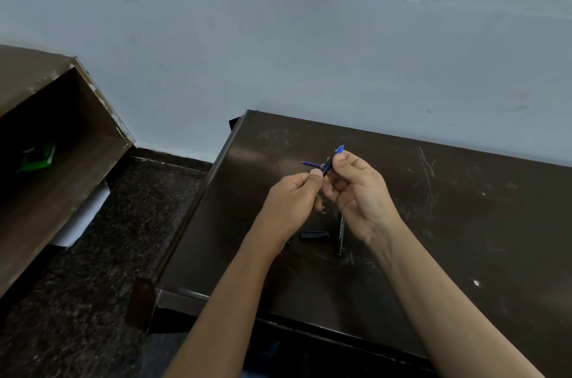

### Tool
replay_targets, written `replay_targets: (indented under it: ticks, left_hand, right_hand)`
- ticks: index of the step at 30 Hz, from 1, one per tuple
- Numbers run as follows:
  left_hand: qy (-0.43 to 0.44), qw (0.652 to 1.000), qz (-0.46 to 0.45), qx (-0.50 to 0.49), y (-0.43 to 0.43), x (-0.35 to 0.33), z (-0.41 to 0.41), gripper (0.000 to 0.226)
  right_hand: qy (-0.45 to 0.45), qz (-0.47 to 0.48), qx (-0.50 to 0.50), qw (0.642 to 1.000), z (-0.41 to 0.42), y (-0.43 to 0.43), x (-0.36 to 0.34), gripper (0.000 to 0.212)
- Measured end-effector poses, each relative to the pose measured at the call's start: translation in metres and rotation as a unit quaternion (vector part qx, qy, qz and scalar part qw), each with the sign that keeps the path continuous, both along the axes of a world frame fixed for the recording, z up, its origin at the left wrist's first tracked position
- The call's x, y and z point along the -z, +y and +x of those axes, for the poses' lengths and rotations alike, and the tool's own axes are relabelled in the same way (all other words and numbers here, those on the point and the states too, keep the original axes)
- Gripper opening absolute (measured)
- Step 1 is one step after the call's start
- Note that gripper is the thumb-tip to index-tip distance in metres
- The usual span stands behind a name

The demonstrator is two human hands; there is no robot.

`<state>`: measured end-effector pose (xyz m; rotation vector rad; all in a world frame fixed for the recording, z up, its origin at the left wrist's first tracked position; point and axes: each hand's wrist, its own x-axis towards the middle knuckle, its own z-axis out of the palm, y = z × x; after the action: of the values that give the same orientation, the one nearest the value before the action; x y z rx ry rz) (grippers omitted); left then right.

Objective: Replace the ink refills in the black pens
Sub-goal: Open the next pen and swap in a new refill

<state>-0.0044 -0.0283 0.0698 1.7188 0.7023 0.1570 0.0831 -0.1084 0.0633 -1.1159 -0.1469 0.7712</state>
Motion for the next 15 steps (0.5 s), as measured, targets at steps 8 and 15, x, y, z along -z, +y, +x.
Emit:
replay_targets:
  ticks: [8, 15]
  left_hand:
    - [0.005, 1.0, 0.001, 0.005, -0.0006, 0.0017, 0.0007, 0.045]
    - [0.002, 1.0, 0.003, 0.005, -0.0004, 0.0032, 0.0016, 0.044]
  right_hand:
    - [0.003, 0.0, -0.003, 1.0, -0.0021, 0.0028, 0.0022, 0.013]
    - [0.03, 0.014, 0.0, 0.999, 0.0003, 0.0019, 0.0007, 0.02]
